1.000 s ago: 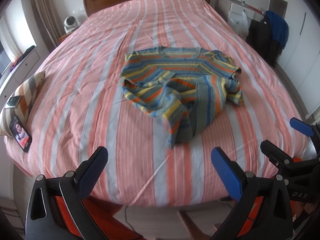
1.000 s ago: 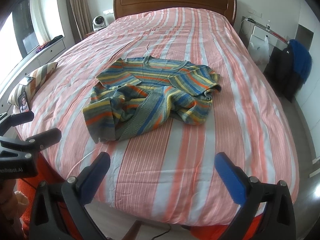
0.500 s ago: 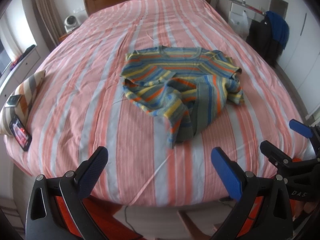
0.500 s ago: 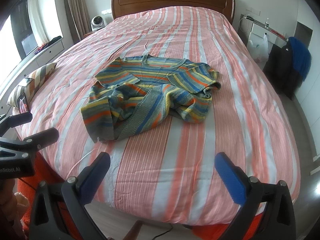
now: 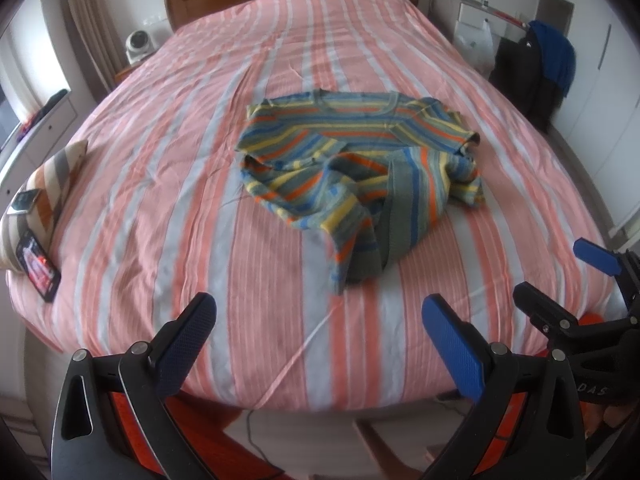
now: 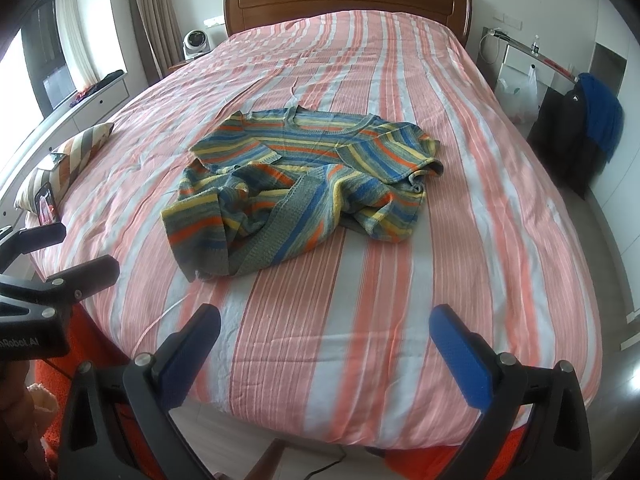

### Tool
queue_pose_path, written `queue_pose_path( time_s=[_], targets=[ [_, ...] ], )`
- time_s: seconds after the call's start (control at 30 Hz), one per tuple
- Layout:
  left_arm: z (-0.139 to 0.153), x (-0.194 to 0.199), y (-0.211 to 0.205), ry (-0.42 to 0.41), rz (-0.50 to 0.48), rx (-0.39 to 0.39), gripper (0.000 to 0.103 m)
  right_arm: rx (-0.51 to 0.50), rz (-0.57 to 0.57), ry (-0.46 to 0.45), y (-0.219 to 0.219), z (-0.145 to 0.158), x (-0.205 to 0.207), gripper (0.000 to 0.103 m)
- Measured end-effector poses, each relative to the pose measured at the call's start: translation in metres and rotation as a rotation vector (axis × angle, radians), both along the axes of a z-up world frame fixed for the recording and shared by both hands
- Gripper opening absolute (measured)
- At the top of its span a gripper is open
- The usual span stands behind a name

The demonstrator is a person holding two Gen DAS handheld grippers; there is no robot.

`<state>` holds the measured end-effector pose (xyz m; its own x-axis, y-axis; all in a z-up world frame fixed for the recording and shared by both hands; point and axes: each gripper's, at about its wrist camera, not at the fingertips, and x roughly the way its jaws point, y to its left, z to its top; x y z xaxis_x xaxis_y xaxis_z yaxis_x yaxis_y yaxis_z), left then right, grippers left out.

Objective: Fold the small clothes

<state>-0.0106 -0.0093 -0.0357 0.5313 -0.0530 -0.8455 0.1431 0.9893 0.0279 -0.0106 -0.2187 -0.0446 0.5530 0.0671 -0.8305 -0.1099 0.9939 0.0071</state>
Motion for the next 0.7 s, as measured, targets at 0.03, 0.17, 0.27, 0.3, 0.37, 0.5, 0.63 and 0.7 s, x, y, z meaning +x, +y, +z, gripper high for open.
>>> queue_pose_path(
  time_s=[0.03, 0.17, 0.27, 0.3, 0.37, 0.5, 0.63, 0.7],
  targets=[
    [-0.0004, -0.0001, -0.0002, 0.001, 0.0, 0.0, 0.103, 0.001, 0.0, 0.001, 0.0002, -0.0004, -0.0001, 0.103],
    [-0.0016, -0.001, -0.001, 0.004, 0.0, 0.001, 0.103, 0.002, 0.0, 0.003, 0.0001, -0.0013, 0.0001, 0.103],
    [-0.0031, 0.0004, -0.0014, 0.009, -0.002, 0.001, 0.103, 0.003, -0.001, 0.003, -0.0004, -0.0021, 0.0002, 0.103],
    [-0.0035, 0.0008, -0.0013, 0.01, -0.002, 0.001, 0.103, 0.003, -0.002, 0.005, -0.0004, -0.0028, 0.0004, 0.103],
    [-0.0039, 0.0011, -0.0017, 0.013, -0.002, 0.001, 0.103, 0.004, -0.004, 0.007, -0.0013, -0.0038, 0.0005, 0.103],
    [-0.0039, 0.0013, -0.0016, 0.013, -0.001, 0.001, 0.103, 0.005, -0.004, 0.01, -0.0015, -0.0046, 0.0011, 0.103],
    [-0.0048, 0.0017, -0.0012, 0.016, 0.0, -0.001, 0.103, 0.006, -0.001, 0.011, -0.0011, -0.0054, 0.0011, 0.103],
    [-0.0055, 0.0021, -0.0006, 0.019, 0.001, -0.002, 0.103, 0.006, -0.002, 0.011, -0.0012, -0.0051, 0.0016, 0.103]
  ],
)
